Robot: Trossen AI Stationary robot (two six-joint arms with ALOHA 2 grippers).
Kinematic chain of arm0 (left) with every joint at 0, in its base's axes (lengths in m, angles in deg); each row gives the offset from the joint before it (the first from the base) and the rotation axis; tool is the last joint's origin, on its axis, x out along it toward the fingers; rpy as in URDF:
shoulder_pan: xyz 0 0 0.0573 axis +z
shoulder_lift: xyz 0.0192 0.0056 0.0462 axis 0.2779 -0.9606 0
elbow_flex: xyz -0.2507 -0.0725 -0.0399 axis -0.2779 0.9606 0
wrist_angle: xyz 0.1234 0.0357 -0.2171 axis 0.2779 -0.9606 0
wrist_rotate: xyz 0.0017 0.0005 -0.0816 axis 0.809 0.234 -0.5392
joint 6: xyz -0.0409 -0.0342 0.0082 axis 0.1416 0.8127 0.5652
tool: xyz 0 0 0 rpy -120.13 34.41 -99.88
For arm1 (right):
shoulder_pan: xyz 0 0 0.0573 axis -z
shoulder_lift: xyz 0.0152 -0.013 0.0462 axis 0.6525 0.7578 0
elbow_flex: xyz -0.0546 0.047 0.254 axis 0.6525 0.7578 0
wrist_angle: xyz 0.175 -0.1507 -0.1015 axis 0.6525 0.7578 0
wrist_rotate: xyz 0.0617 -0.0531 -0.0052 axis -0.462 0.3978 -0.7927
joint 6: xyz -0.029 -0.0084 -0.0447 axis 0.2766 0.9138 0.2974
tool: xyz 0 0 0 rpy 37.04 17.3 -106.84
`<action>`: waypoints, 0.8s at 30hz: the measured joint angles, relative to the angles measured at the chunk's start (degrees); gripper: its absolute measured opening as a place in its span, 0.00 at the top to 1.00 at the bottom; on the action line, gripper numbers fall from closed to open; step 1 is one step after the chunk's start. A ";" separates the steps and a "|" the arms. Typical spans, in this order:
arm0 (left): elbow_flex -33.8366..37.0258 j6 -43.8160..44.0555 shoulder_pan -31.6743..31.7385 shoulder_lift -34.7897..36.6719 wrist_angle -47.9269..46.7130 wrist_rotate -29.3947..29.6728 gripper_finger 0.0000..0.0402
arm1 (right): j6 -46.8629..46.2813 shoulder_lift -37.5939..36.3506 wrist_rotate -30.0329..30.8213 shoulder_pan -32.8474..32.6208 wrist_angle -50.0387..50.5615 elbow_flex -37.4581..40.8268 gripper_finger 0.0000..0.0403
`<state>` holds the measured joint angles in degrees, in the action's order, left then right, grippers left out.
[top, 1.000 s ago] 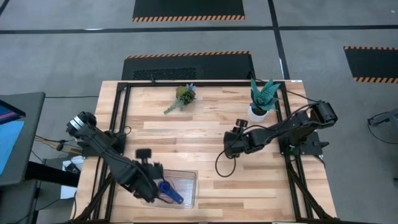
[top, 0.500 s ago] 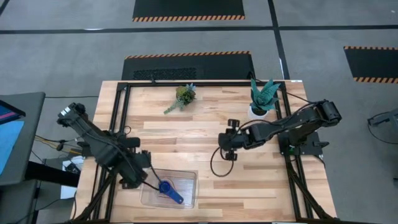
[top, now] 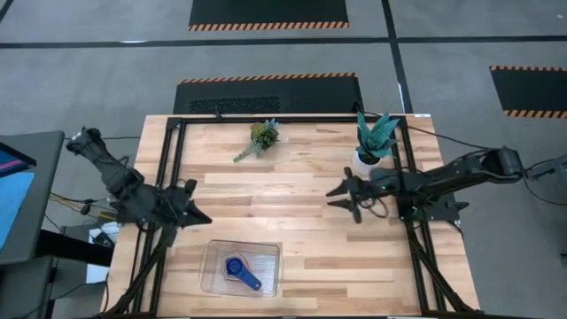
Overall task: Nest measuring cups in basket
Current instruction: Return to Home Position
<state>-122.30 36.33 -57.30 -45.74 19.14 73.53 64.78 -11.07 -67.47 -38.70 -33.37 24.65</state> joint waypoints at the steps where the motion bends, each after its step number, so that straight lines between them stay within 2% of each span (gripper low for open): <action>1: 4.66 -1.52 1.43 3.24 4.45 -1.47 1.00 | 0.00 -1.27 -0.77 -0.12 -2.14 1.53 0.59; 6: 22.87 -7.19 9.14 17.67 26.32 -10.96 1.00 | -0.72 -6.43 -1.02 -0.01 -6.78 5.94 0.59; 9: 28.48 -7.98 13.91 22.50 29.80 -13.96 1.00 | -1.26 -7.68 -1.21 0.86 -6.91 6.50 0.59; 16: 32.16 -9.48 22.31 29.52 31.52 -17.90 1.00 | -1.42 -7.95 -2.69 7.43 -10.86 7.72 0.59; 20: 33.34 -10.19 24.65 31.53 31.62 -19.82 1.00 | -3.43 -7.55 -6.97 11.56 -18.77 11.08 0.59; 24: 36.09 -10.23 25.86 32.68 33.20 -20.71 1.00 | -4.38 -7.43 -8.27 12.45 -19.61 11.55 0.59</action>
<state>-86.21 26.10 -31.43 -13.06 52.35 52.82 60.40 -18.49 -75.73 -26.25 -52.99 36.20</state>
